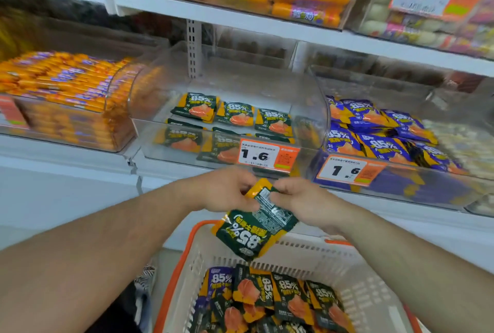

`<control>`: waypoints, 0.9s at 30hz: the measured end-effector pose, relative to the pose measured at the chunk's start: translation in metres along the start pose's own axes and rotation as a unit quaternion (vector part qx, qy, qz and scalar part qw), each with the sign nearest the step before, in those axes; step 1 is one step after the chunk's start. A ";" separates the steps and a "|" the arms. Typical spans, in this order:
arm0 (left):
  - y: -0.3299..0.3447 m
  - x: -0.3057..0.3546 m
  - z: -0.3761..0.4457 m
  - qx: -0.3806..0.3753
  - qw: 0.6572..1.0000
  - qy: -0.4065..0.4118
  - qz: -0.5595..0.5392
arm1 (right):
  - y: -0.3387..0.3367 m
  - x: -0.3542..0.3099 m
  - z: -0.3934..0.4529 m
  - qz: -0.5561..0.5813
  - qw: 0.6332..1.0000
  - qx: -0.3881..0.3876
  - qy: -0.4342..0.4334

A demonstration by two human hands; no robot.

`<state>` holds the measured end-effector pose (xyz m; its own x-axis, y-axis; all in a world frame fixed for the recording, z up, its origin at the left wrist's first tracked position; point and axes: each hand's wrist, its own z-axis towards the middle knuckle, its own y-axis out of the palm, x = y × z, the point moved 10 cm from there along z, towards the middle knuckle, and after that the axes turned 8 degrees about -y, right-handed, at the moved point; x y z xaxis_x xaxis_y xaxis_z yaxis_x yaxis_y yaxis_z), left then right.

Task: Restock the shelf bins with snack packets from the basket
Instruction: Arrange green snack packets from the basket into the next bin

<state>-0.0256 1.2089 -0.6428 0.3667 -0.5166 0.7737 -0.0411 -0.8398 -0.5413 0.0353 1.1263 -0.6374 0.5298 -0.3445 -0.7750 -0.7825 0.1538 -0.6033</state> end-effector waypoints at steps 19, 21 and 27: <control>-0.161 0.004 -0.074 0.432 0.866 0.075 -0.239 | -0.066 -0.123 -0.017 0.001 1.000 0.013 0.013; -0.174 -0.012 -0.081 0.491 0.857 0.020 -0.156 | -0.086 -0.154 -0.015 -0.068 0.995 0.067 -0.021; -0.167 0.002 -0.073 0.515 0.824 -0.118 0.204 | -0.105 -0.187 0.046 -0.317 0.919 0.205 -0.113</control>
<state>-0.0859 1.3364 -0.5268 0.6930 -0.5727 0.4379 0.5599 0.0449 -0.8274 0.0333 1.2171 -0.4376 0.9270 -0.2920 -0.2356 -0.1294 0.3407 -0.9312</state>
